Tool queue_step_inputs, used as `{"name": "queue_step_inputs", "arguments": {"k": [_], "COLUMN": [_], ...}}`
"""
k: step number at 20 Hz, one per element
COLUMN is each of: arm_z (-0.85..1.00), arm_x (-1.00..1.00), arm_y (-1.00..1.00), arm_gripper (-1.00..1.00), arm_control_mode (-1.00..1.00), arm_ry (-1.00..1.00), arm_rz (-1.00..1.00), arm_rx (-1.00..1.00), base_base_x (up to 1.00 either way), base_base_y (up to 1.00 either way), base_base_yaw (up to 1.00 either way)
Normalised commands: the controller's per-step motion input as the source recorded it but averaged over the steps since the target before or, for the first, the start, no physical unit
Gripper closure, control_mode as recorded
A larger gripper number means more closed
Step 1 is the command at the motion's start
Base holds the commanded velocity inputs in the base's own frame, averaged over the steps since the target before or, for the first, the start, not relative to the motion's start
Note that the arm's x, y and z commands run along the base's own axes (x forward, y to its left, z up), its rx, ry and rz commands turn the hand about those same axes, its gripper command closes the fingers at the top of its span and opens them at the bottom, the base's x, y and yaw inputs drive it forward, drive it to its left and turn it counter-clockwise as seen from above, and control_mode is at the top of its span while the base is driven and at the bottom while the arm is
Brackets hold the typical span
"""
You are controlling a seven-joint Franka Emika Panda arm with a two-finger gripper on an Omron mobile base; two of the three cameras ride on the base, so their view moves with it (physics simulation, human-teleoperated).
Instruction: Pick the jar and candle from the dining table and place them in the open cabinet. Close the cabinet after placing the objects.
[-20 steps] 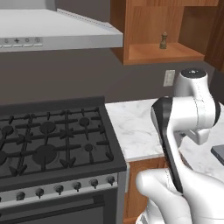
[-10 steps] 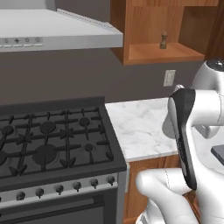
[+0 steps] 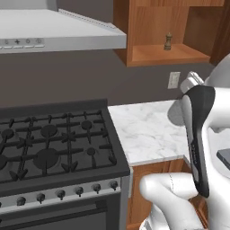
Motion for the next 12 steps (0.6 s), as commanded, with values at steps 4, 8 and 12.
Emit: {"name": "queue_step_inputs", "arguments": {"k": [4, 8, 12], "arm_z": [0.16, 0.2, 0.27], "arm_x": [-0.08, -0.02, 0.0], "arm_y": [-0.09, -0.17, -0.19], "arm_gripper": [1.0, 1.0, 1.0], "arm_control_mode": [-1.0, -1.0, -1.0], "arm_ry": [-0.16, -0.09, -0.01], "arm_rz": [0.09, 0.09, 0.06], "arm_rx": [-0.06, -0.07, -0.09], "base_base_x": [0.0, 0.0, 0.0], "base_base_y": [0.0, 0.0, 0.0], "base_base_yaw": [0.0, 0.0, 0.0]}}
